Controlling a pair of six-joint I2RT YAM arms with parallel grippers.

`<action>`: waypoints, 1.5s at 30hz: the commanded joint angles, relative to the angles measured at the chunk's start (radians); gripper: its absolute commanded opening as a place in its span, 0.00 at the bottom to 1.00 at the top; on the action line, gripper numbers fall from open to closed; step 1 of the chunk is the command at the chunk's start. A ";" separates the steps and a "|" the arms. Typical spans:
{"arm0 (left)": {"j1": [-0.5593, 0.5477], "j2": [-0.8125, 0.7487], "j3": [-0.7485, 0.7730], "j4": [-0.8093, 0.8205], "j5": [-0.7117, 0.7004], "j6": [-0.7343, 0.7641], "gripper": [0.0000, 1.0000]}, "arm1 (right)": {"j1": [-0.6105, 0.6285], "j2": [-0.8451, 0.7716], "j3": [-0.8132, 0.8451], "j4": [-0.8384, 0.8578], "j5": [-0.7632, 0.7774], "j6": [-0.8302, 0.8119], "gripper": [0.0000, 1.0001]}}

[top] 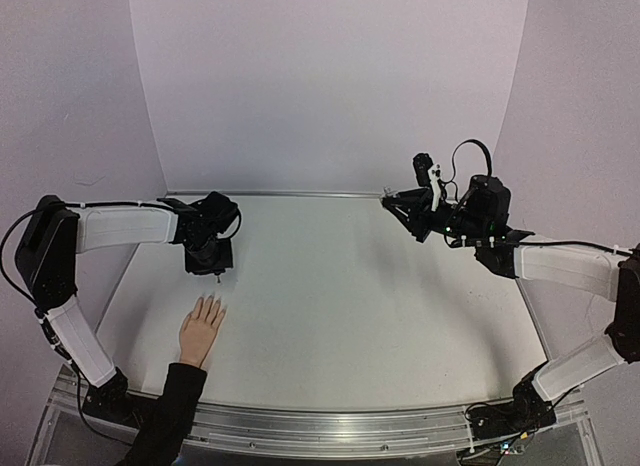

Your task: Paint the nails

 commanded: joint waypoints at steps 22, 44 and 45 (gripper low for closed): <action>-0.019 0.023 -0.057 -0.033 0.047 -0.048 0.00 | -0.003 -0.009 0.041 0.052 -0.020 0.017 0.00; -0.019 0.039 -0.066 -0.030 0.042 -0.047 0.00 | -0.003 -0.004 0.043 0.053 -0.022 0.019 0.00; -0.019 0.040 -0.065 -0.029 0.041 -0.047 0.00 | -0.003 -0.004 0.043 0.052 -0.022 0.019 0.00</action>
